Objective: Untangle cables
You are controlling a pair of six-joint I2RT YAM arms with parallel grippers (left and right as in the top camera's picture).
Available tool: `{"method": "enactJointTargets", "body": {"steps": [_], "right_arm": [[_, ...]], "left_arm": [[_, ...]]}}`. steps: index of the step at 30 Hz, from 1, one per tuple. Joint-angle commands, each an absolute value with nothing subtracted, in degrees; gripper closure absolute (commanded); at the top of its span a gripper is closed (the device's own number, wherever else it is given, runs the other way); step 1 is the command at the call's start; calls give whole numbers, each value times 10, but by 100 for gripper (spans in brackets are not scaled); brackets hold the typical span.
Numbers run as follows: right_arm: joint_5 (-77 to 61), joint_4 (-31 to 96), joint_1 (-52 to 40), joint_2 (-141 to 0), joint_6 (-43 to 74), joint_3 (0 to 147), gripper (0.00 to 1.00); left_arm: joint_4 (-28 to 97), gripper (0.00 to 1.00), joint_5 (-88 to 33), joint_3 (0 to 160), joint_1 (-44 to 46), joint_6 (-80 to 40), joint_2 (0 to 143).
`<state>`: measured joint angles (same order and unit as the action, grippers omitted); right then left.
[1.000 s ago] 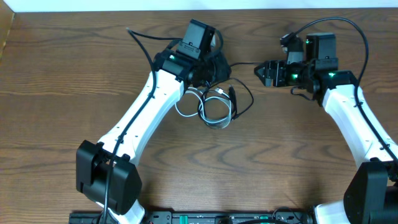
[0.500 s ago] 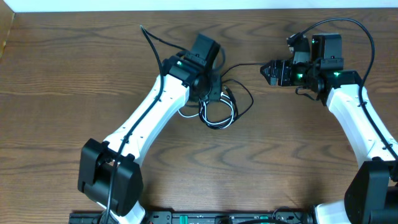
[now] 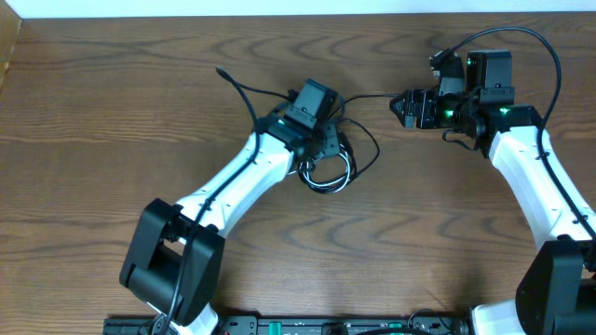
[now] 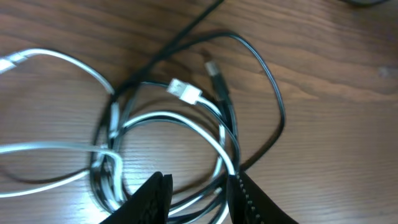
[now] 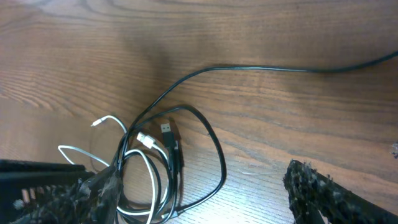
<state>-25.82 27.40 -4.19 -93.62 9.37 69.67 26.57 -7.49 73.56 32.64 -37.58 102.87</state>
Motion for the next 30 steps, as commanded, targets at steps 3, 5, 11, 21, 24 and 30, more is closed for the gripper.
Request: {"method": "enactJointTargets", "body": {"steps": [3, 5, 11, 21, 24, 30], "right_arm": [[-246, 281, -42, -938, 81, 696, 19], [-242, 283, -42, -938, 81, 696, 19], [-241, 283, -42, -938, 81, 696, 19], [-234, 289, -42, -938, 80, 696, 19], [-228, 290, -42, -938, 80, 696, 19], [-226, 291, -42, -938, 81, 696, 19]], "left_arm": [[243, 66, -52, 722, 340, -442, 1030], [237, 66, -51, 722, 341, -452, 1036], [199, 66, -72, 722, 354, -458, 1082], [184, 65, -79, 722, 365, -458, 1127], [177, 65, -79, 722, 365, -458, 1127], [174, 62, -79, 722, 367, -457, 1129]]}}
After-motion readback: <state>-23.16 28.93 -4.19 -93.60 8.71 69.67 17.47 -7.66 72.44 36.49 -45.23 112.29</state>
